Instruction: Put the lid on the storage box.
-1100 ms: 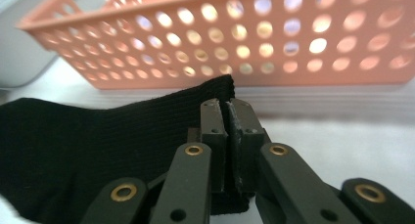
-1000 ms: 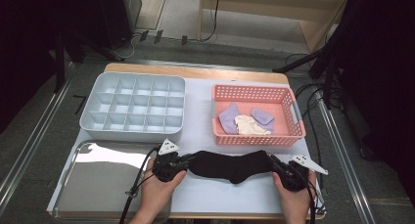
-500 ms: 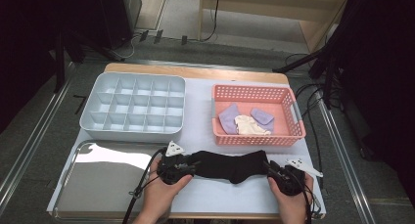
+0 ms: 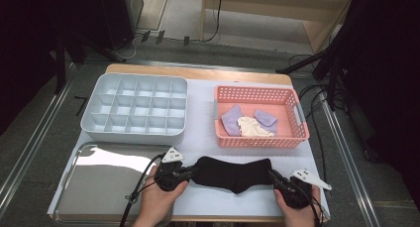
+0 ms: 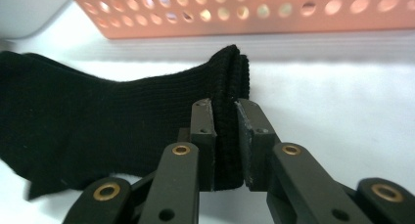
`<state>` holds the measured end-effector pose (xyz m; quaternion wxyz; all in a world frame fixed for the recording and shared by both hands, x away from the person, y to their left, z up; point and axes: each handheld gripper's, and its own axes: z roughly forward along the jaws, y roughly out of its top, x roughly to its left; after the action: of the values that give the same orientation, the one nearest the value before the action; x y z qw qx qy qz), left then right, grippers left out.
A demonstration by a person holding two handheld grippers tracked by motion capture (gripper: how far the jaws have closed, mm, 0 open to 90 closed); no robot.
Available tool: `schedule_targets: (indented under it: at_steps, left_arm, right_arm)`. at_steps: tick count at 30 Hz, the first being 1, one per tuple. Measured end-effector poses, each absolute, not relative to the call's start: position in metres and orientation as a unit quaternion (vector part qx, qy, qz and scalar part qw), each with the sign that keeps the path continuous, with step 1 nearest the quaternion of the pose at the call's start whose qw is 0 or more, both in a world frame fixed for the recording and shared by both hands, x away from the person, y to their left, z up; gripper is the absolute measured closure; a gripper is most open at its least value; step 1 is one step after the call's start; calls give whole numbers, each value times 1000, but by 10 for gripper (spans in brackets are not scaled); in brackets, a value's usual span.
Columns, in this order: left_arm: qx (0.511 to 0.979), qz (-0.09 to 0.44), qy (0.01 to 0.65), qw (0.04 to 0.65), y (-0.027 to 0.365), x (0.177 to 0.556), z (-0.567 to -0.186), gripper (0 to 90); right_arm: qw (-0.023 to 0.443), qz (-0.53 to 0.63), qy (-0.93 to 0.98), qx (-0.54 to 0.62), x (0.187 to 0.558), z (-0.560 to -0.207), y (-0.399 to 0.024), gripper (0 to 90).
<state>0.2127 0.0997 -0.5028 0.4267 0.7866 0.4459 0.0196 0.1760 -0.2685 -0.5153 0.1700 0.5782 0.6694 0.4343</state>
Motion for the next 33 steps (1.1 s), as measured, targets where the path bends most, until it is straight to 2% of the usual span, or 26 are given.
schedule_targets:
  at_steps: [5,12,25,33]
  left_arm:
    - [798,4,424,429,100,205,-499,843]
    - [798,4,434,419,95,207,-509,839]
    - [775,0,431,462,105,205,-495,839]
    - [777,5,456,435,97,218,-510,834]
  right_arm:
    - [174,440,668,575,160,-505,-276,790]
    - [167,433,661,589,168,-517,-275,790]
    - [179,472,647,572,156,-492,-282,790]
    - [177,446,653,586,174,-512,-276,786]
